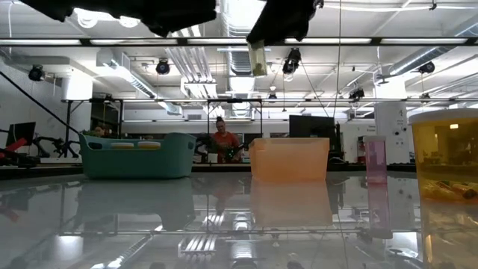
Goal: Pick and place medicine bottles into bin by pill shape (circle, oval)
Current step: Put the small yellow pill bottle into the orange bin
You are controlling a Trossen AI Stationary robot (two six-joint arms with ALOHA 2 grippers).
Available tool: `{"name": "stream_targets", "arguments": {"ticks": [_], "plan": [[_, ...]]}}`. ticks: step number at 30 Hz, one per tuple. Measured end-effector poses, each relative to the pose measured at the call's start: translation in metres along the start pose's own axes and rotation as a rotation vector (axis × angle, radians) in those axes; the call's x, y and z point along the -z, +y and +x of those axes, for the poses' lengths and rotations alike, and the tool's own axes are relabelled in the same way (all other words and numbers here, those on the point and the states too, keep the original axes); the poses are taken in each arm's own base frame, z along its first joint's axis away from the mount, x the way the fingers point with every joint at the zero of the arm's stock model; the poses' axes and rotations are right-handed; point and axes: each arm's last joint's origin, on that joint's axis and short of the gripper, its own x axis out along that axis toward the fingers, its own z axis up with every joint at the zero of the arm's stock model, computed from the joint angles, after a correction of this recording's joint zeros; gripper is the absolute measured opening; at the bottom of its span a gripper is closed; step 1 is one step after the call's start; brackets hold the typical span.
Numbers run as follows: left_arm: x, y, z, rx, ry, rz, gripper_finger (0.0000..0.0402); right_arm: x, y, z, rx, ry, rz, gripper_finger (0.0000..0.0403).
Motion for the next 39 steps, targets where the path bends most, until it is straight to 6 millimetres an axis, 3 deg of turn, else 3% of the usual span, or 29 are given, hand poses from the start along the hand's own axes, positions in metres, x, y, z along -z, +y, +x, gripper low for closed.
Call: {"name": "stream_targets", "arguments": {"ticks": [9,19,29,39], "plan": [[0.011,0.009,-0.028,-0.019,-0.064,-0.026,0.0205,0.023,-0.035,0.026,0.092,0.037,0.13,0.0117],[0.008,0.014,-0.038,-0.029,-0.101,-0.043,0.0205,0.08,-0.066,0.059,0.168,0.011,0.338,0.0116],[0.008,0.014,-0.038,-0.029,-0.101,-0.04,0.0205,0.111,-0.067,0.067,0.217,-0.057,0.448,0.0119],[0.008,0.014,-0.038,-0.03,-0.1,-0.022,0.0205,0.111,-0.059,0.069,0.207,-0.099,0.444,0.0118]]}}
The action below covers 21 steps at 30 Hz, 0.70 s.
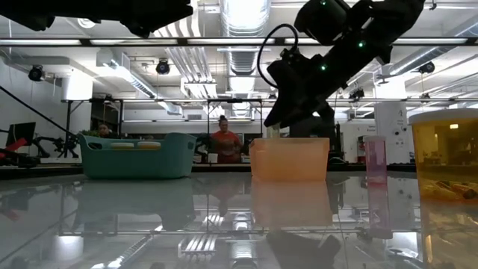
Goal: Pick and place medicine bottles into bin by pill shape (circle, oval)
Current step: Put the small yellow pill bottle into the orange bin
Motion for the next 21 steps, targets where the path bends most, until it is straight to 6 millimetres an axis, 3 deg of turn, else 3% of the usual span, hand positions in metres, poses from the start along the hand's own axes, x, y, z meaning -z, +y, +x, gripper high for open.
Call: {"name": "stream_targets", "arguments": {"ticks": [12,21], "plan": [[0.0,0.0,0.0,-0.002,0.0,0.001,0.0205,0.019,0.005,0.017,0.062,0.038,-0.043,0.0118],[0.0,0.0,0.0,-0.002,0.0,0.001,0.0205,0.021,0.005,0.021,0.064,0.043,-0.045,0.0133]]}}
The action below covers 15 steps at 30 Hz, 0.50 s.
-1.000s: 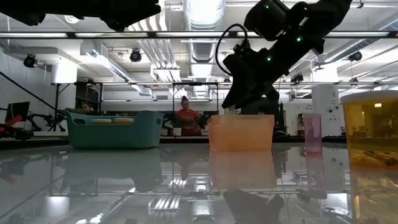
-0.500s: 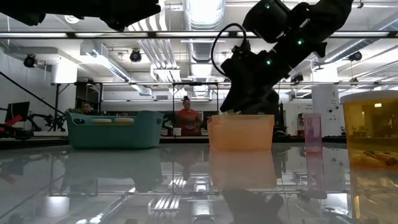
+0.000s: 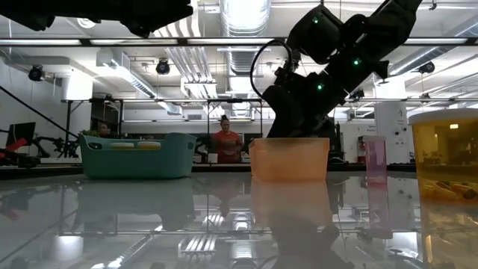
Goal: Pick and place medicine bottles into bin by pill shape (circle, oval)
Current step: Put the small yellow pill bottle into the orange bin
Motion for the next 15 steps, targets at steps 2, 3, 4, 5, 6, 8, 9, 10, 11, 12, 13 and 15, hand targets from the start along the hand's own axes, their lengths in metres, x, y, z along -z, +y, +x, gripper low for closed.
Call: {"name": "stream_targets", "arguments": {"ticks": [2,3,4,5,6,8,9,10,11,12,13,15], "plan": [[0.0,0.0,0.0,0.0,0.0,0.0,0.0205,-0.001,0.0,-0.001,-0.001,-0.003,0.002,0.0142],[0.0,0.0,0.0,0.0,0.0,0.0,0.0205,-0.001,0.0,-0.001,-0.002,-0.005,0.003,0.0147],[0.0,0.0,0.0,0.0,0.0,0.0,0.0205,-0.002,0.0,-0.001,-0.003,-0.007,0.003,0.0152],[0.0,0.0,0.0,0.0,0.0,0.0,0.0205,-0.002,0.0,-0.001,-0.003,-0.006,0.003,0.0157],[0.0,0.0,0.0,0.0,0.0,0.0,0.0205,-0.002,0.0,-0.002,-0.003,-0.006,0.003,0.0162],[0.0,0.0,0.0,0.0,0.0,0.0,0.0205,-0.002,0.0,-0.002,-0.003,-0.007,0.004,0.0171],[0.0,0.0,0.0,0.0,0.0,0.0,0.0205,-0.002,0.0,-0.002,-0.004,-0.008,0.004,0.0176],[0.0,0.0,0.0,0.0,0.0,0.0,0.0205,-0.003,0.0,-0.003,-0.006,-0.009,0.005,0.0179],[0.0,0.0,0.0,0.0,0.0,0.0,0.0205,-0.004,0.0,-0.004,-0.009,-0.014,0.008,0.0183],[0.0,0.0,0.0,0.0,0.0,0.0,0.0205,-0.006,0.0,-0.006,-0.011,-0.018,0.01,0.0185],[0.0,0.0,0.0,0.0,0.0,0.0,0.0205,-0.008,-0.001,-0.008,-0.014,-0.024,0.013,0.0186],[0.0,0.0,0.0,0.0,0.0,0.0,0.0205,-0.012,-0.002,-0.014,-0.019,-0.035,0.018,0.0187]]}}
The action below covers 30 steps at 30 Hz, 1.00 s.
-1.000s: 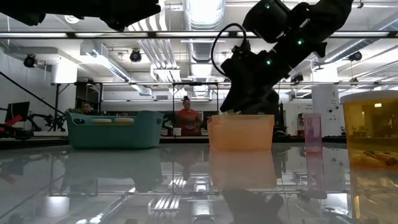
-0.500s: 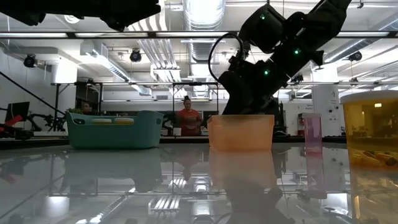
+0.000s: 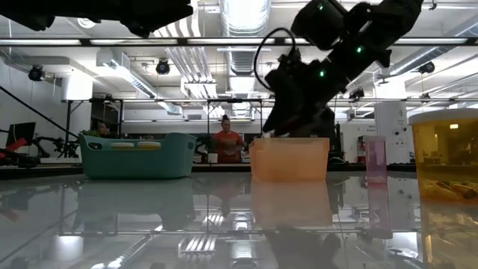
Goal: Pick and place medicine bottles into bin by pill shape (circle, oval)
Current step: Put the small yellow pill bottle into the orange bin, then put the small pink pill bottle into the orange bin
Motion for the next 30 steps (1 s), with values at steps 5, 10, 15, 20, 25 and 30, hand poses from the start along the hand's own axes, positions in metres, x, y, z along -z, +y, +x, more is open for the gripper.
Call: {"name": "stream_targets", "arguments": {"ticks": [5,10,15,20,25,30], "plan": [[0.0,0.0,0.0,0.0,0.0,0.0,0.0205,-0.015,0.001,-0.026,-0.036,-0.038,-0.009,0.0184],[0.0,0.0,0.0,0.0,0.0,-0.001,0.0205,-0.024,0.012,-0.063,-0.12,-0.085,-0.068,0.0179],[-0.001,0.0,0.0,-0.001,-0.005,-0.005,0.0205,-0.021,0.025,-0.098,-0.231,-0.129,-0.106,0.0173],[-0.001,0.0,0.0,-0.001,-0.005,-0.028,0.0205,-0.014,0.032,-0.127,-0.311,-0.092,-0.069,0.0167],[0.0,0.0,0.0,-0.001,-0.005,-0.086,0.0205,-0.006,0.029,-0.149,-0.385,0.036,0.059,0.016],[0.0,0.0,0.0,-0.001,-0.004,-0.136,0.0205,-0.002,0.029,-0.157,-0.547,0.245,0.207,0.0152]]}}
